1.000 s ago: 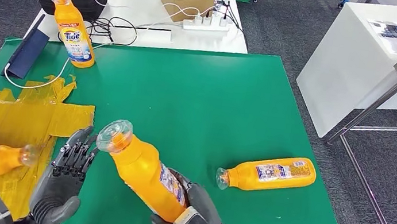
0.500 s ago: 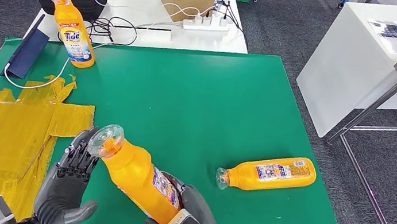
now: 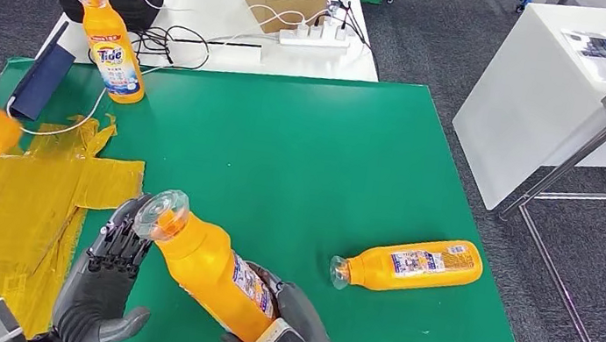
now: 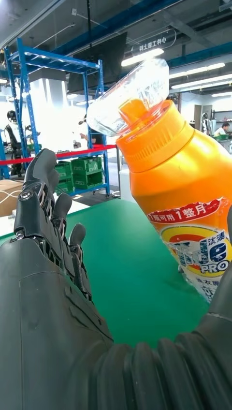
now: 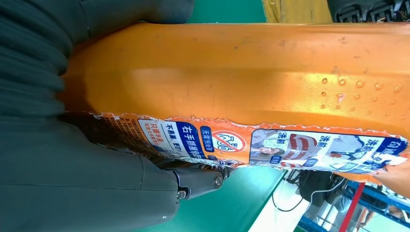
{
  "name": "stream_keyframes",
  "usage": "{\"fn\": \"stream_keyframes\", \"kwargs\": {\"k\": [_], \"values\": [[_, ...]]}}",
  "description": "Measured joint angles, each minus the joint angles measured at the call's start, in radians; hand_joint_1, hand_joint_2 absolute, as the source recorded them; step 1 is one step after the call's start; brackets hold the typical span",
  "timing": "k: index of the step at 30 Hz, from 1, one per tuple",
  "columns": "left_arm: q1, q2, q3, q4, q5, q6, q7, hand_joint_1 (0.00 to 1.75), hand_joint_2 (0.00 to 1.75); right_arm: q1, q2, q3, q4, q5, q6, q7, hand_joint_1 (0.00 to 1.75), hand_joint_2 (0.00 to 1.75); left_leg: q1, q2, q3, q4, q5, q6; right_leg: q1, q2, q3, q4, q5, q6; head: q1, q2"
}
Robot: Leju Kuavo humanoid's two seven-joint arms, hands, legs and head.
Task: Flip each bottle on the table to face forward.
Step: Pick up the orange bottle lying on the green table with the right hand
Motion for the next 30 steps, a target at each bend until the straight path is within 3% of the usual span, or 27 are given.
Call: {"fn": "stream_keyframes", "kwargs": {"k": [14, 16, 19, 24, 30], "values": [[0.000, 0.000, 0.000, 0.000, 0.000, 0.000, 0.000, 0.00, 1.75, 0.000, 0.000, 0.000, 0.003, 0.000, 0.000, 0.000, 1.75, 1.75, 0.000, 0.000, 0.000, 0.000, 0.000, 0.000, 0.000, 0.000, 0.000, 0.000, 0.000, 0.000, 0.000, 0.000], [0.000, 0.002, -0.005, 0.001, 0.019, -0.020, 0.031, 0.00, 1.75, -0.011, -0.002, 0.009, 0.005, 0.034, 0.027, 0.008, 1.75, 1.75, 0.000, 0.000, -0.001, 0.000, 0.000, 0.000, 0.000, 0.000, 0.000, 0.000, 0.000, 0.000, 0.000, 0.000], [-0.001, 0.011, -0.045, 0.016, 0.058, -0.044, 0.101, 0.00, 1.75, -0.072, -0.004, 0.065, 0.031, 0.141, 0.103, 0.038, 1.75, 1.75, 0.000, 0.001, 0.000, 0.000, 0.000, 0.000, 0.000, 0.000, -0.001, 0.000, 0.000, 0.000, 0.000, 0.000], [-0.003, 0.041, -0.132, 0.045, 0.077, 0.026, 0.082, 0.00, 1.75, -0.136, 0.014, 0.139, 0.084, 0.164, 0.107, 0.058, 1.75, 1.75, 0.000, -0.002, -0.001, 0.000, 0.001, 0.000, 0.000, -0.004, -0.001, 0.000, 0.000, 0.000, 0.000, 0.000], [-0.010, 0.073, -0.168, 0.055, 0.093, 0.042, 0.085, 0.00, 1.75, -0.163, 0.015, 0.168, 0.107, 0.162, 0.106, 0.058, 1.75, 1.75, 0.000, -0.003, -0.002, 0.000, 0.001, 0.000, 0.000, -0.004, -0.001, 0.000, 0.000, 0.000, 0.000, 0.000]]}}
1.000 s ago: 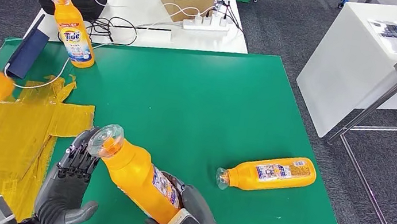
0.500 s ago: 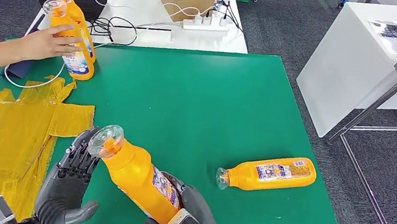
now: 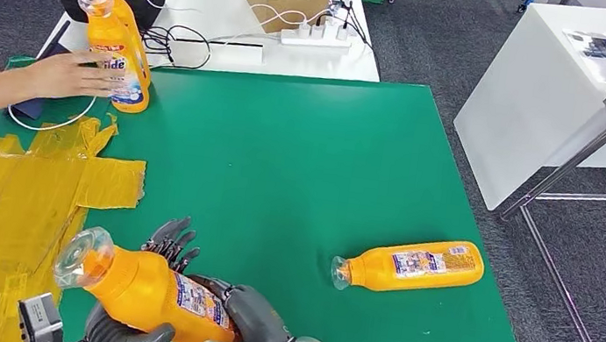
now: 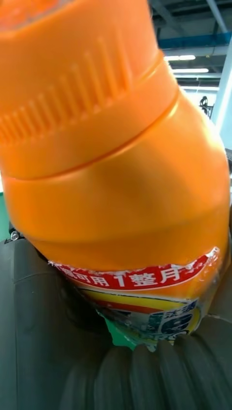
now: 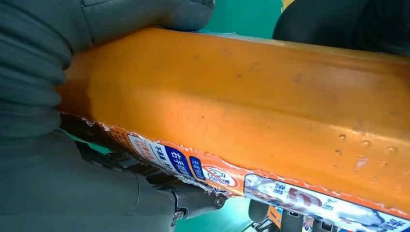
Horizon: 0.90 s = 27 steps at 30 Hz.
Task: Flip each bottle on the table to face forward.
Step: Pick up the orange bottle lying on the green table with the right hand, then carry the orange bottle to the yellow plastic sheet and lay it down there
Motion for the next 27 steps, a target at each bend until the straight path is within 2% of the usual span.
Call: {"fn": "stream_keyframes", "kwargs": {"k": [13, 17, 27], "values": [[-0.005, 0.025, -0.011, 0.001, 0.003, 0.015, 0.000, 0.00, 1.75, -0.013, 0.000, 0.017, 0.023, -0.001, -0.001, 0.000, 1.75, 1.75, 0.000, 0.000, 0.000, 0.000, 0.000, 0.000, 0.000, 0.000, 0.000, 0.000, 0.000, 0.000, 0.000, 0.000], [-0.005, 0.028, -0.013, 0.001, 0.003, 0.015, 0.000, 1.75, 1.75, -0.015, 0.000, 0.019, 0.026, -0.002, -0.001, 0.000, 1.75, 1.75, 0.000, 0.000, 0.000, 0.000, 0.000, 0.000, 0.000, 0.000, 0.000, 0.000, 0.000, 0.000, 0.000, 0.000], [-0.010, 0.035, -0.015, 0.001, 0.003, 0.015, -0.021, 1.75, 1.75, -0.015, 0.019, 0.020, 0.059, -0.003, -0.018, -0.025, 1.75, 1.75, 0.000, 0.000, 0.000, 0.000, 0.000, 0.000, 0.000, 0.000, 0.000, 0.000, 0.000, 0.000, 0.000, 0.000]]}}
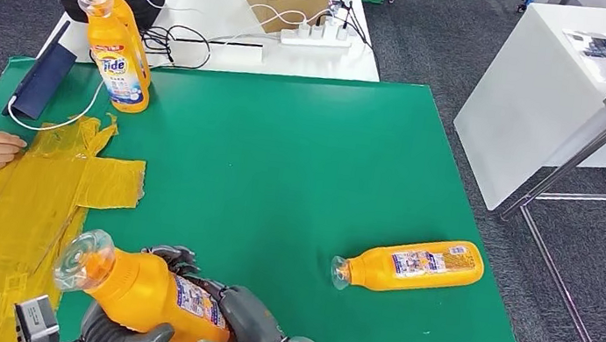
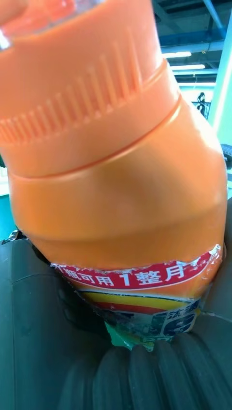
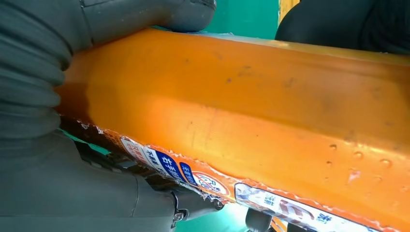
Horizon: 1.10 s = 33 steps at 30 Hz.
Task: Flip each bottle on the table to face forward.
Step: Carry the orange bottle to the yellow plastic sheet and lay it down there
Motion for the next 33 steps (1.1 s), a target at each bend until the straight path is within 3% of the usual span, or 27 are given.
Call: {"fn": "stream_keyframes", "kwargs": {"k": [12, 16, 19, 22, 24, 26, 28, 33], "values": [[0.004, 0.002, -0.004, 0.000, -0.002, 0.000, -0.014, 1.75, 1.75, 0.018, 0.003, -0.001, 0.012, 0.004, -0.014, -0.007, 1.75, 1.75, 0.000, 0.000, 0.000, 0.000, 0.000, 0.000, 0.000, 0.000, 0.000, 0.000, 0.000, 0.000, 0.000, 0.000], [0.009, 0.002, -0.007, -0.003, -0.058, 0.041, -0.032, 1.75, 1.75, 0.024, 0.000, -0.005, 0.008, 0.020, -0.029, 0.003, 0.00, 1.75, 0.000, 0.000, 0.000, 0.000, 0.000, 0.000, 0.000, 0.000, 0.000, 0.000, 0.000, 0.000, 0.000, 0.000], [0.022, -0.002, -0.011, -0.025, -0.258, 0.182, -0.057, 1.75, 1.75, 0.044, -0.009, -0.015, -0.022, 0.067, -0.079, 0.029, 0.00, 1.75, 0.000, 0.000, 0.000, 0.000, 0.000, 0.000, 0.000, 0.000, 0.000, 0.000, 0.000, 0.000, 0.000, 0.000], [0.030, -0.011, 0.009, -0.055, -0.604, 0.436, -0.051, 1.75, 1.75, 0.078, -0.029, -0.038, -0.082, 0.097, -0.133, 0.045, 0.00, 1.75, 0.000, 0.000, 0.000, 0.000, 0.000, 0.000, 0.000, 0.000, 0.000, 0.000, 0.000, 0.000, 0.000, 0.000], [0.029, -0.011, 0.035, -0.062, -0.924, 0.635, 0.005, 1.75, 1.75, 0.100, -0.047, -0.057, -0.131, 0.105, -0.164, 0.046, 0.00, 1.75, 0.000, 0.000, 0.000, 0.000, 0.000, 0.000, 0.000, 0.000, 0.000, 0.000, 0.000, 0.000, 0.000, 0.000], [0.027, -0.002, 0.064, -0.054, -1.208, 0.768, 0.091, 1.75, 1.75, 0.121, -0.073, -0.079, -0.183, 0.105, -0.188, 0.045, 0.00, 1.75, 0.000, -0.001, 0.000, 0.000, 0.000, 0.000, 0.000, 0.000, 0.000, 0.000, 0.000, 0.000, 0.000, 0.000], [0.025, 0.018, 0.101, -0.026, -1.337, 0.824, 0.154, 1.75, 1.75, 0.143, -0.109, -0.111, -0.235, 0.093, -0.197, 0.041, 0.00, 1.75, 0.000, 0.000, 0.000, 0.000, 0.000, 0.000, 0.000, -0.001, 0.000, 0.000, 0.000, 0.000, 0.000, 0.000], [0.022, 0.056, 0.189, 0.037, -1.325, 0.858, 0.184, 1.75, 1.75, 0.185, -0.174, -0.186, -0.315, 0.075, -0.199, 0.027, 0.00, 1.75, 0.000, 0.000, 0.000, 0.000, 0.000, 0.000, 0.000, 0.000, -0.001, 0.000, 0.000, 0.000, 0.000, 0.000]]}}
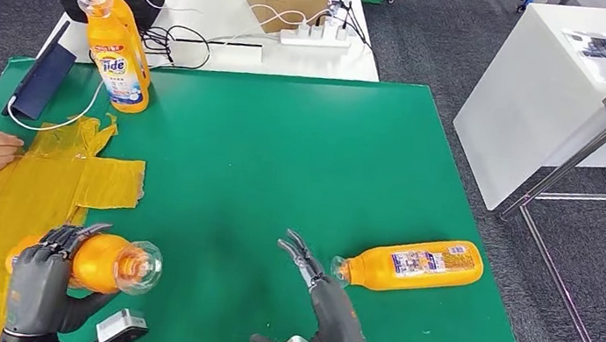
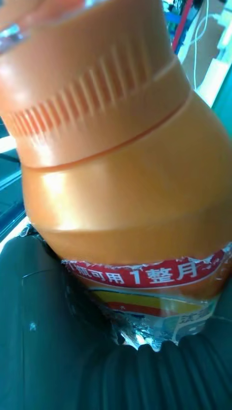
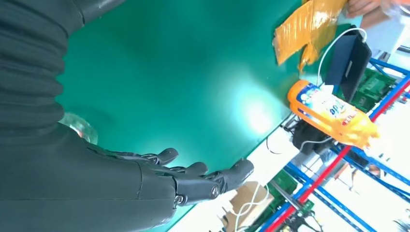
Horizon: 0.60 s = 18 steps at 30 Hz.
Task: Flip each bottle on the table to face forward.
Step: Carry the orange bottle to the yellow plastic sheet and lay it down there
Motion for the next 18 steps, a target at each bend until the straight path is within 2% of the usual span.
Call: {"fn": "stream_keyframes", "kwargs": {"k": [5, 9, 12, 13, 16, 17, 18], "values": [[0.000, 0.014, 0.033, 0.026, -0.027, 0.001, 0.036, 1.75, 1.75, 0.022, -0.033, -0.029, -0.035, 0.004, -0.010, -0.001, 0.00, 1.75, 0.000, 0.000, 0.000, 0.000, 0.000, 0.000, 0.000, 0.000, 0.000, 0.000, 0.000, 0.000, 0.000, 0.000], [0.002, 0.041, 0.103, 0.066, -0.083, 0.005, 0.064, 1.75, 1.75, 0.068, -0.105, -0.069, -0.069, 0.001, -0.030, 0.004, 0.00, 1.75, -0.001, -0.001, 0.000, 0.000, 0.000, 0.000, 0.000, 0.000, 0.000, 0.000, 0.000, 0.000, 0.000, 0.000], [-0.004, 0.068, 0.150, 0.118, -0.170, -0.039, 0.097, 1.75, 1.75, 0.102, -0.167, -0.095, -0.090, -0.013, -0.029, 0.017, 0.00, 1.75, -0.001, 0.000, -0.001, 0.000, 0.000, 0.000, 0.000, 0.000, 0.000, 0.000, 0.000, 0.000, 0.000, 0.000], [-0.009, 0.080, 0.159, 0.143, -0.196, -0.061, 0.111, 1.44, 1.75, 0.109, -0.188, -0.103, -0.095, -0.019, -0.024, 0.020, 0.00, 1.75, -0.001, 0.000, -0.001, 0.000, 0.000, 0.000, 0.000, 0.000, -0.001, 0.000, 0.000, 0.000, 0.000, 0.000], [-0.035, 0.119, 0.169, 0.230, -0.227, -0.115, 0.151, 0.14, 1.75, 0.118, -0.239, -0.127, -0.104, -0.031, 0.003, 0.022, 0.00, 1.75, -0.001, 0.000, -0.001, 0.000, 0.000, 0.000, 0.000, 0.000, -0.001, 0.000, 0.000, 0.000, 0.000, 0.000], [-0.047, 0.132, 0.170, 0.260, -0.231, -0.124, 0.166, 0.00, 1.75, 0.117, -0.251, -0.136, -0.105, -0.030, 0.014, 0.015, 0.00, 1.75, -0.001, 0.000, -0.001, 0.000, 0.000, 0.000, 0.000, 0.000, 0.000, 0.000, 0.000, 0.000, 0.000, 0.000], [-0.058, 0.143, 0.172, 0.285, -0.235, -0.130, 0.182, 0.00, 1.75, 0.112, -0.261, -0.147, -0.106, -0.027, 0.029, 0.006, 0.00, 1.75, 0.000, 0.000, -0.001, 0.000, 0.000, 0.000, 0.000, 0.000, 0.000, 0.000, 0.000, 0.000, 0.000, 0.000]]}}
